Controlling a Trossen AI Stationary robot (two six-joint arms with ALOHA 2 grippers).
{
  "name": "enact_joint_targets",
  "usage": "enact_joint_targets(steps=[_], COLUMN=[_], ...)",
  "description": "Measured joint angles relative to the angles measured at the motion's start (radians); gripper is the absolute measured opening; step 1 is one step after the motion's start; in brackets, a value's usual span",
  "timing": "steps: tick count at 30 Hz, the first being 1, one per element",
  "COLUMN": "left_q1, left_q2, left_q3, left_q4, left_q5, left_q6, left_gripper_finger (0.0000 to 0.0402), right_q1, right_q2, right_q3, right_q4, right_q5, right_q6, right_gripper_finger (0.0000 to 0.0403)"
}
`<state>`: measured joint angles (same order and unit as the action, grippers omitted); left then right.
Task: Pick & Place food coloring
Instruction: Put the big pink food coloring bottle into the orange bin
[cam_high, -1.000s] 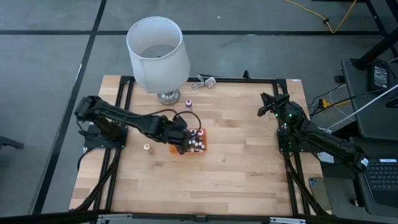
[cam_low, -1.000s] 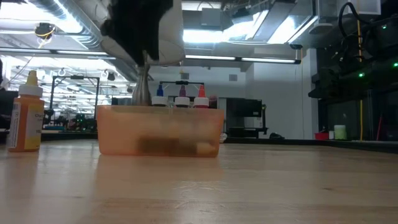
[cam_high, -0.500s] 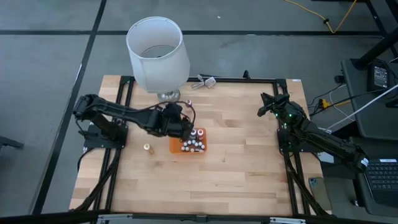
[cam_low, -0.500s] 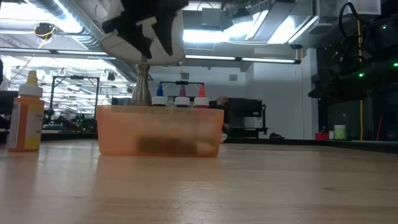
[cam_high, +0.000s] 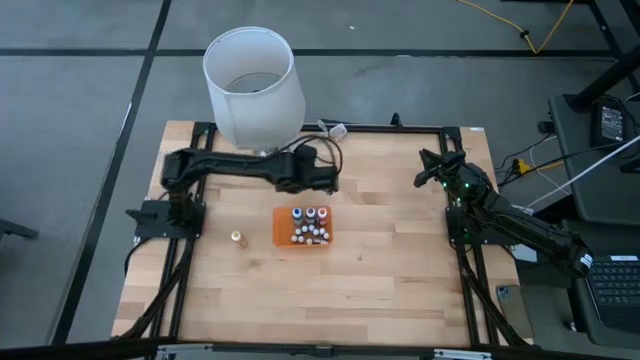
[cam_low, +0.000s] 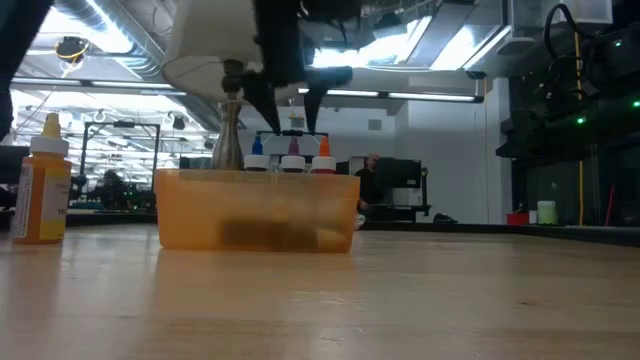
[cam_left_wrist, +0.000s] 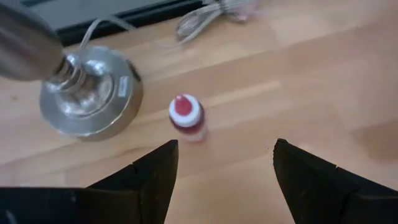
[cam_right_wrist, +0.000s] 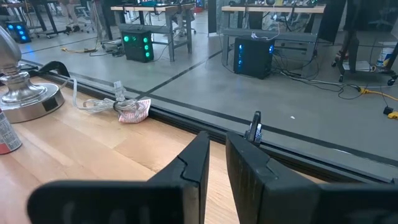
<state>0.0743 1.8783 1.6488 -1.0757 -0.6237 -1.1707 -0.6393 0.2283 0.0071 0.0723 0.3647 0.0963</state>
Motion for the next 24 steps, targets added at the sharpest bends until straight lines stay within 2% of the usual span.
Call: enact_joint_targets(steps=[5, 10, 19, 24], left_q1=[0.049, 0.068, 0.114, 0.126], left_q2=[0.109, 0.164, 0.187, 0.202], left_q3=[0.094, 0.105, 0.088, 0.089], left_q4=[-0.095, -0.143, -0.151, -0.138], left_q5=[0.015, 0.042, 0.03, -0.01], left_q6=[-0.137, -0.228, -0.174, -0.157], left_gripper_finger=[0.0251, 0.0251, 0.0251, 0.0251], right_q1=[0.0, 0.0, 0.0, 0.0], right_q2=[0.0, 0.0, 0.0, 0.0], right_q3=[0.0, 0.0, 0.0, 0.0], right_q4=[0.0, 0.0, 0.0, 0.0], right_q5=[0.0, 0.0, 0.0, 0.0], right_q6=[0.0, 0.0, 0.0, 0.0], right_gripper_finger=[0.0058, 0.0058, 0.0058, 0.0058])
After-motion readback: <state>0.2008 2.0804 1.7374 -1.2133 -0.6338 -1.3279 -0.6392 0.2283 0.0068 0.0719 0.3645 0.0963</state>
